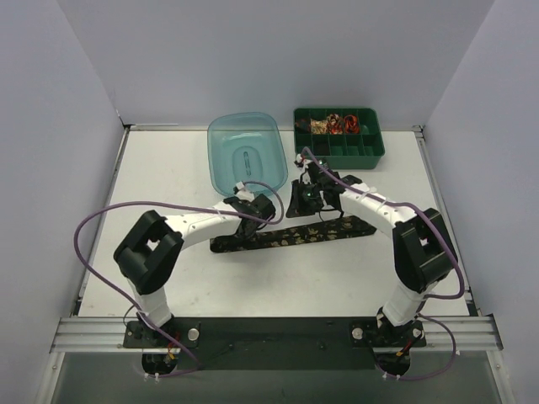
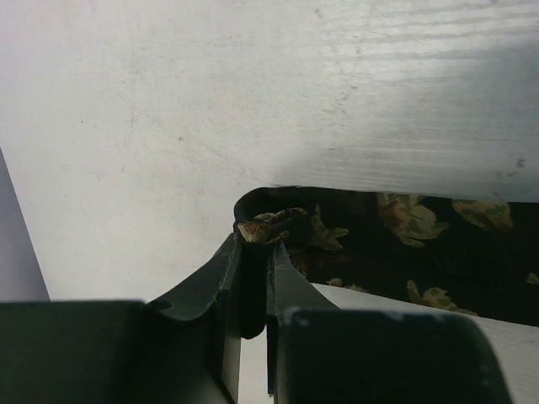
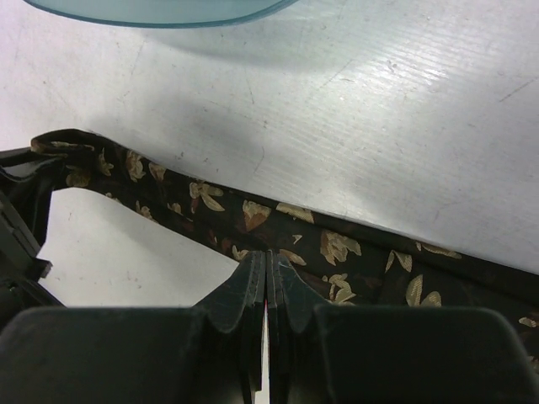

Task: Roll the ties
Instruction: Roll the tie at the center of the board.

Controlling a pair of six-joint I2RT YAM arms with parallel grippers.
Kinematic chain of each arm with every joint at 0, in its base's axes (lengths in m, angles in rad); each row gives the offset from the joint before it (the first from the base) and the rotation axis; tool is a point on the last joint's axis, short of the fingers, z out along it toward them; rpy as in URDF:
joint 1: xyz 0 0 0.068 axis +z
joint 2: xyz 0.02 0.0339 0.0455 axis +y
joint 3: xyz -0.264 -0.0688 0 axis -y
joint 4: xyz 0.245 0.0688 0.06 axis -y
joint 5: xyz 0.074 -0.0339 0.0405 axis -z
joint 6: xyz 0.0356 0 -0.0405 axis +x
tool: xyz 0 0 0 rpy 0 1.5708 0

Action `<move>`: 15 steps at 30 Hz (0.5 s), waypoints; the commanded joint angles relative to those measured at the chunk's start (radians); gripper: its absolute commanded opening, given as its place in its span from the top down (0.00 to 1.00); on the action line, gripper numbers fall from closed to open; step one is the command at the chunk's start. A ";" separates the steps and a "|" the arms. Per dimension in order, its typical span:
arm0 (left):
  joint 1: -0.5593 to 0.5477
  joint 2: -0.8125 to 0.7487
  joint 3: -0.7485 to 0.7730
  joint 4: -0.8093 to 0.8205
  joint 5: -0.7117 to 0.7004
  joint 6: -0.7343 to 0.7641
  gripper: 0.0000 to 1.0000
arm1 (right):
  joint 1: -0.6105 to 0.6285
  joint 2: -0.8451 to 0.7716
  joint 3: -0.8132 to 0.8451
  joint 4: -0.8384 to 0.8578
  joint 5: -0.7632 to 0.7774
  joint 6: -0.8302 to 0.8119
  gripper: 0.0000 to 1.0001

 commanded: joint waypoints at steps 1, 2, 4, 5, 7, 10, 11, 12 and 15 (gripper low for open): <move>-0.064 0.063 0.078 -0.033 -0.035 -0.048 1.00 | -0.013 -0.055 -0.011 -0.029 0.016 0.006 1.00; -0.076 0.095 0.091 -0.039 -0.041 -0.055 1.00 | -0.016 -0.057 -0.012 -0.029 0.017 0.005 1.00; -0.108 0.128 0.127 -0.053 -0.042 -0.066 1.00 | -0.018 -0.060 -0.017 -0.033 0.019 0.003 1.00; -0.116 0.155 0.137 -0.057 -0.052 -0.072 1.00 | -0.021 -0.060 -0.020 -0.033 0.020 0.003 1.00; -0.137 0.182 0.161 -0.077 -0.056 -0.086 1.00 | -0.025 -0.066 -0.029 -0.033 0.019 0.002 1.00; -0.151 0.214 0.175 -0.086 -0.069 -0.098 1.00 | -0.030 -0.069 -0.035 -0.033 0.020 0.000 1.00; -0.153 0.222 0.175 -0.086 -0.073 -0.098 1.00 | -0.030 -0.069 -0.036 -0.033 0.020 0.000 1.00; -0.154 0.223 0.175 -0.085 -0.073 -0.098 1.00 | -0.032 -0.069 -0.039 -0.033 0.022 0.001 1.00; -0.159 0.232 0.170 -0.068 -0.069 -0.098 1.00 | -0.033 -0.066 -0.040 -0.033 0.023 0.000 1.00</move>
